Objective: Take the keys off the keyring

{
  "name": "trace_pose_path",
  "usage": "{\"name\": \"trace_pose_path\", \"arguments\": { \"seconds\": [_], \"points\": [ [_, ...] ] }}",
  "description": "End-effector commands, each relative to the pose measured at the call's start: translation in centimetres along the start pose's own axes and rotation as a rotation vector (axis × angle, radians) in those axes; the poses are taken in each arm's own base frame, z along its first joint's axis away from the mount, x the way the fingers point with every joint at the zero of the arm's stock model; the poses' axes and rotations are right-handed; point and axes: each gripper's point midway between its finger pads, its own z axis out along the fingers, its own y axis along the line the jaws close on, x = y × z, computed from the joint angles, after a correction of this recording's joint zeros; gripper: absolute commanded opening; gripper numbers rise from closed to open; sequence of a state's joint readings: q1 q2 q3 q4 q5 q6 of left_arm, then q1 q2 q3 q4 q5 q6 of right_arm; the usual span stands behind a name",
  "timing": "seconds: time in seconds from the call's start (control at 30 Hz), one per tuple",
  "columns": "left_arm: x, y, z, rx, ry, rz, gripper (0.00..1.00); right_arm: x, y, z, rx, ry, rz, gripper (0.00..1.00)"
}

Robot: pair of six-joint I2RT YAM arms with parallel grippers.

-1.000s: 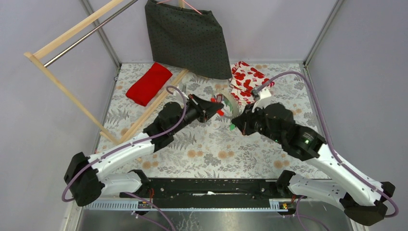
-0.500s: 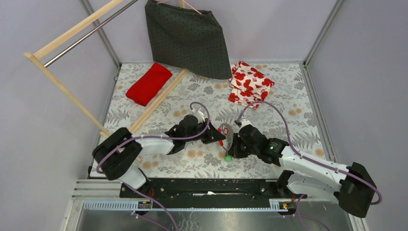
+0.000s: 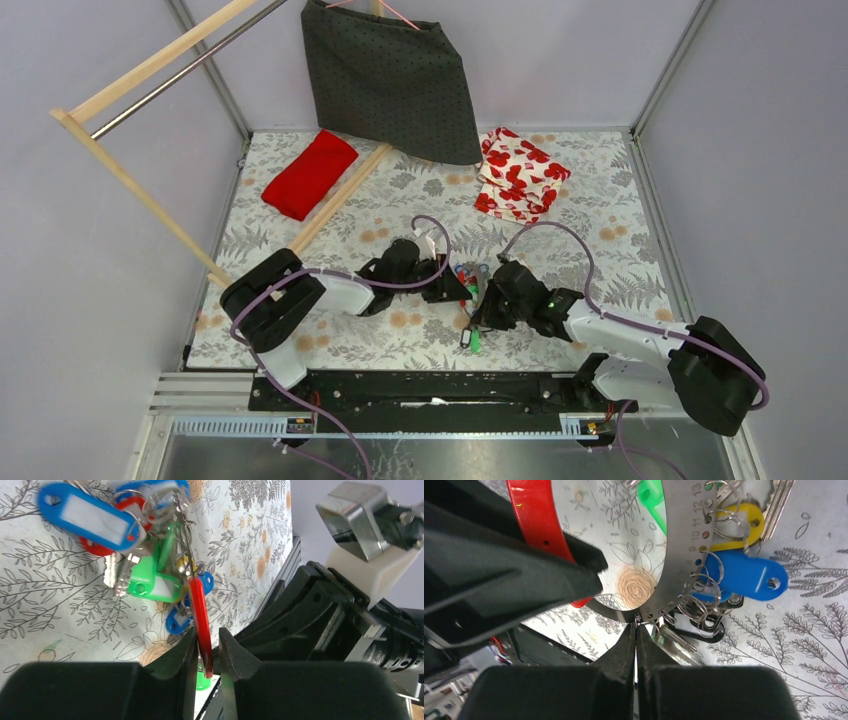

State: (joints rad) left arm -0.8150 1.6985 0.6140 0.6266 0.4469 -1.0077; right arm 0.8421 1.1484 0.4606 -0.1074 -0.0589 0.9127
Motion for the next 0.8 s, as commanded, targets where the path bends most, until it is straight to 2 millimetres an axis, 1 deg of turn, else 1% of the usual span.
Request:
{"name": "trace_pose_path", "arguments": {
  "seconds": [0.0, 0.07, 0.1, 0.23, 0.3, 0.43, 0.53, 0.6, 0.7, 0.77],
  "points": [
    [-0.3, -1.4, -0.2, 0.052, 0.035, 0.087, 0.29, -2.8, 1.8, 0.1, -0.073, -0.074, 0.115, 0.0],
    [-0.5, -1.2, -0.5, 0.038, 0.029, 0.095, 0.35, -3.0, 1.6, 0.2, -0.074, -0.064, 0.145, 0.0],
    [-0.7, -1.1, -0.7, 0.036, 0.023, 0.096, 0.38, -3.5, 2.2, 0.1, -0.105, -0.078, 0.154, 0.0],
    [-1.0, -0.9, -1.6, 0.017, 0.005, 0.122, 0.47, -4.0, 2.4, 0.1, -0.137, -0.069, 0.2, 0.0],
    [-1.1, -1.0, -2.2, 0.008, -0.009, 0.15, 0.5, -4.1, 2.6, 0.1, -0.15, -0.06, 0.219, 0.0],
    [-0.7, -0.9, -3.4, 0.0, -0.032, 0.19, 0.53, -4.8, 2.8, 0.0, -0.171, -0.058, 0.254, 0.0],
    [-0.1, -0.6, -4.3, 0.004, -0.057, 0.235, 0.51, -5.1, 3.0, -0.1, -0.179, -0.05, 0.266, 0.0],
    [0.9, -0.2, -4.6, -0.006, -0.06, 0.289, 0.47, -5.1, 3.2, -0.1, -0.187, -0.043, 0.272, 0.0],
    [2.0, -0.6, -4.4, -0.028, -0.095, 0.404, 0.41, -5.1, 3.5, 0.0, -0.195, -0.03, 0.281, 0.0],
    [2.5, -1.1, -4.4, -0.005, -0.136, 0.463, 0.36, -5.2, 3.6, 0.0, -0.193, -0.025, 0.284, 0.0]
  ]
}}
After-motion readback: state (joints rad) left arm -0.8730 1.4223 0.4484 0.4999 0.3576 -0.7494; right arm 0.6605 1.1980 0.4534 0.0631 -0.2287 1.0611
